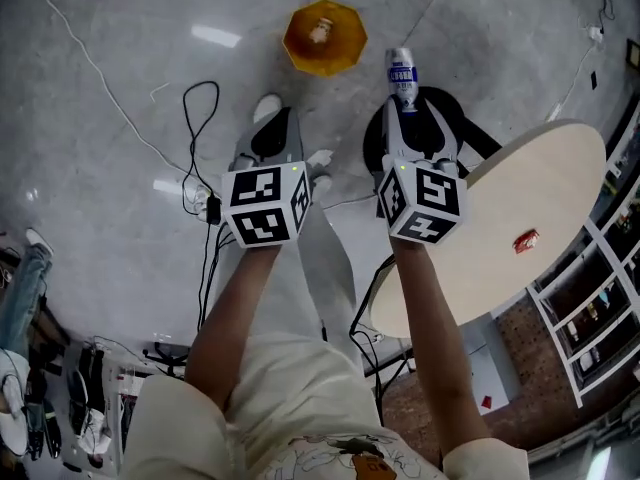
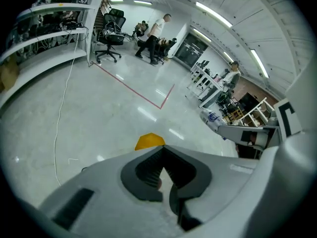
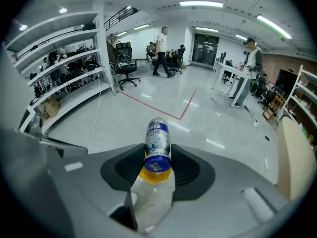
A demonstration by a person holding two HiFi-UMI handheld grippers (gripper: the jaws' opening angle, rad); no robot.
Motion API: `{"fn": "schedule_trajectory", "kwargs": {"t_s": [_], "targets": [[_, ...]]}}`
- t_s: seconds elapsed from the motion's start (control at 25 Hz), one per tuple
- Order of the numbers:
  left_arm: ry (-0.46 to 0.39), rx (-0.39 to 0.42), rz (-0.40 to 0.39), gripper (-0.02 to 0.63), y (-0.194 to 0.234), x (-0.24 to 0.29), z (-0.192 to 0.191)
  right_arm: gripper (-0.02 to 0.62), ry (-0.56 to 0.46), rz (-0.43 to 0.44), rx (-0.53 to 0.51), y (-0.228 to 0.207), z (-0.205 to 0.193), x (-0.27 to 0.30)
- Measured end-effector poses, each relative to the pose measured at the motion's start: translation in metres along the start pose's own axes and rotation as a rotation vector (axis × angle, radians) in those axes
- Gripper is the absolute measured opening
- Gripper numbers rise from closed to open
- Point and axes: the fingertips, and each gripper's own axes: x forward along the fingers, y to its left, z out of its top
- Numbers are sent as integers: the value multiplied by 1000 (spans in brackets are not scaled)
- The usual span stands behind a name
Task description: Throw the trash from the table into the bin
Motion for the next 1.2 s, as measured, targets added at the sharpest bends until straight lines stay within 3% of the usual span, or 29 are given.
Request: {"fn": "schedule_trajectory", "kwargs": {"t_s": [0.28,0.48,0.92,1.2], "targets": [[18,-95,23,6,23,53,-4,172,101,94,5,20,-21,81],[58,-52,13,6,36,94,-18,172,159,112,21,20,-57,126],[111,-34,44,6,79,198,-40,172,297,196,-26,26,-127,228],[141,-25,58,6,96,221,-62,172,386,234,-73,21,-185,278]]}}
